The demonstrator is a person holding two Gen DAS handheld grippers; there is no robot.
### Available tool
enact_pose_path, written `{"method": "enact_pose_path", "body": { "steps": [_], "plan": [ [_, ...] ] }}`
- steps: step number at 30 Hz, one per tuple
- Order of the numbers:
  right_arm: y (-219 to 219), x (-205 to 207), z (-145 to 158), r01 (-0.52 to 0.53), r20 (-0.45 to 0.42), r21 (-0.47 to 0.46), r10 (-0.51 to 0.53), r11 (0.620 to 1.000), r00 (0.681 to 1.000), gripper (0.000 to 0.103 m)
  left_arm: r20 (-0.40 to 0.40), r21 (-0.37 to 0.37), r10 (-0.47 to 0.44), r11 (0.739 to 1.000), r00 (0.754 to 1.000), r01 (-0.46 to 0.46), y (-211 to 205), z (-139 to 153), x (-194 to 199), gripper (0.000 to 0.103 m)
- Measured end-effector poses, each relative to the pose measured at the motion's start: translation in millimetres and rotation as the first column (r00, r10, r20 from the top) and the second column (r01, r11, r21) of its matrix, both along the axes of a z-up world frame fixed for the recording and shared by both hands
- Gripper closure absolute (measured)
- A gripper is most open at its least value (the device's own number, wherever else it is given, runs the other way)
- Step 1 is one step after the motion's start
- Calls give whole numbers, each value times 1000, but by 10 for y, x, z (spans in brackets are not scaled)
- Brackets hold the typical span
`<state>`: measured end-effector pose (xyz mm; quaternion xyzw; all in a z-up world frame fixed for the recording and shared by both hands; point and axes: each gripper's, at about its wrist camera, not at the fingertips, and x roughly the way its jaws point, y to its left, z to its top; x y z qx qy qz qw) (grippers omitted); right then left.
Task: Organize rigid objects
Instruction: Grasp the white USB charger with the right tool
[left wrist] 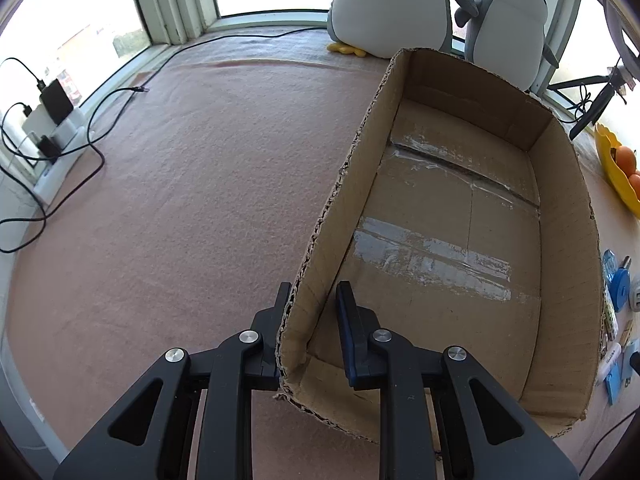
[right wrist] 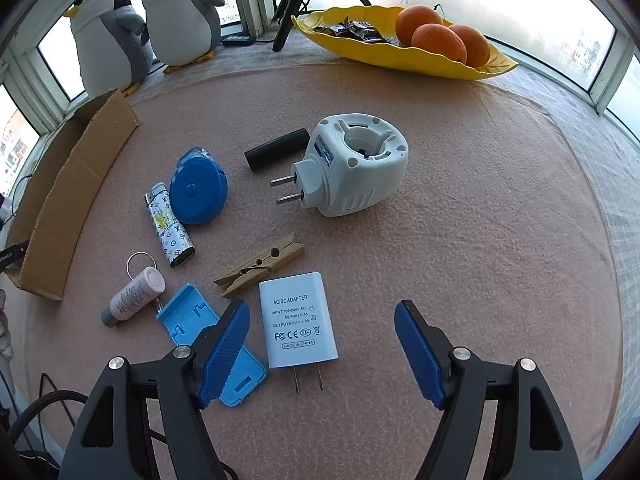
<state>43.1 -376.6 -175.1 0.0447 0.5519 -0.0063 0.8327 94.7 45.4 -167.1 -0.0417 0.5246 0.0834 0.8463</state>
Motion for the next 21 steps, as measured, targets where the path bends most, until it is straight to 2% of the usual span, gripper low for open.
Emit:
{"method": "enact_pose_path", "body": {
  "steps": [4, 7, 10, 12, 16, 21],
  "plan": [
    [6, 3, -92, -17, -29, 9, 17, 1000, 999, 36, -13, -2, 5, 1000, 1000, -5, -31, 1, -40, 83],
    [11, -3, -143, -25, -45, 7, 25, 1000, 999, 42, -40, -79, 9, 997, 999, -12, -17, 8, -73, 85],
    [31, 8, -142, -31, -39, -8, 31, 999, 999, 49, -26, -50, 6, 999, 1000, -7, -57, 5, -97, 84],
    [44, 24, -139, -38, -37, -23, 37, 999, 999, 64, -22, -41, 8, 999, 1000, -9, -69, 4, -100, 84],
    [51, 50, -140, -46, -34, -44, 45, 998, 998, 71, -2, 21, -12, 1000, 1000, 12, -139, 0, -110, 84],
    [32, 41, -134, -28, -22, -31, 27, 999, 999, 71, 2, 28, -11, 1000, 1000, 11, -146, -3, -114, 84]
  ]
}}
